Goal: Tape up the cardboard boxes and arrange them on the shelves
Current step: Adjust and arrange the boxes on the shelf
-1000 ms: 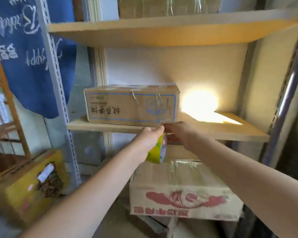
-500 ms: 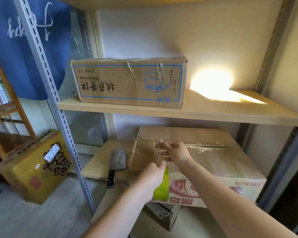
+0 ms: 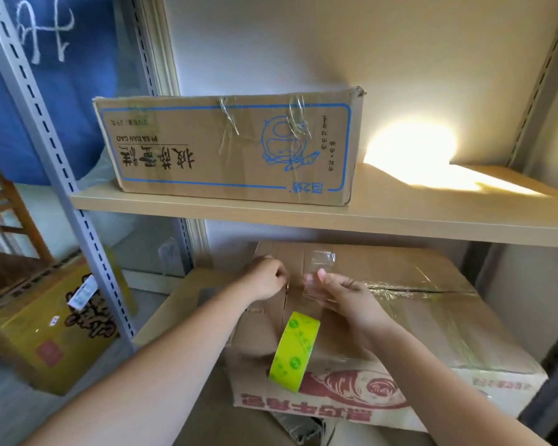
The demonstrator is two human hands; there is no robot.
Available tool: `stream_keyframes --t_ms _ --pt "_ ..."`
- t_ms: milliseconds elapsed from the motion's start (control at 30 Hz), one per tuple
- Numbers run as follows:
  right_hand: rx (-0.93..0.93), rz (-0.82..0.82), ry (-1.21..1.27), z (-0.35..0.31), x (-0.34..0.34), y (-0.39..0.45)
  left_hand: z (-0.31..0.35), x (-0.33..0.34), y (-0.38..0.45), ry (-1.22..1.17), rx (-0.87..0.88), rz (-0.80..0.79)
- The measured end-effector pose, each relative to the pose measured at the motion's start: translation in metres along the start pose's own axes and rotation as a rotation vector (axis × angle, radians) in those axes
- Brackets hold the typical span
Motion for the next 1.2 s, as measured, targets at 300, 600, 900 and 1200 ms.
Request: stream_keyframes --t_ms 300,600,900,1200 --pt "-0.028 -0.033 0.006 -0.005 -0.01 0.004 0.035 -0.022 -0.006 0.286 -0.125 -0.201" --pt "-0.063 -0.079 -0.074 -0.032 -0.003 -0.015 0.013 -0.035 -0.024 -0.117 -0.202 -0.346" --pt "-0.237 -0.261 -0.241 -0.082 0.031 -0.052 0.028 -0.074 -0.068 -0.329 -0.019 -0.284" --pt "-0.394 -0.331 -0.394 -0.116 0.049 -0.074 0.029 -0.106 -0.132 -0.469 0.249 -0.245"
Point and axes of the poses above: each hand's wrist, its own y-axis towards the middle knuckle, its own x-axis out of the palm, z = x × y, the point moved 8 cm from there along y, towards the middle knuckle, and after that the axes turned 13 degrees about -x, right-handed, at the moved point
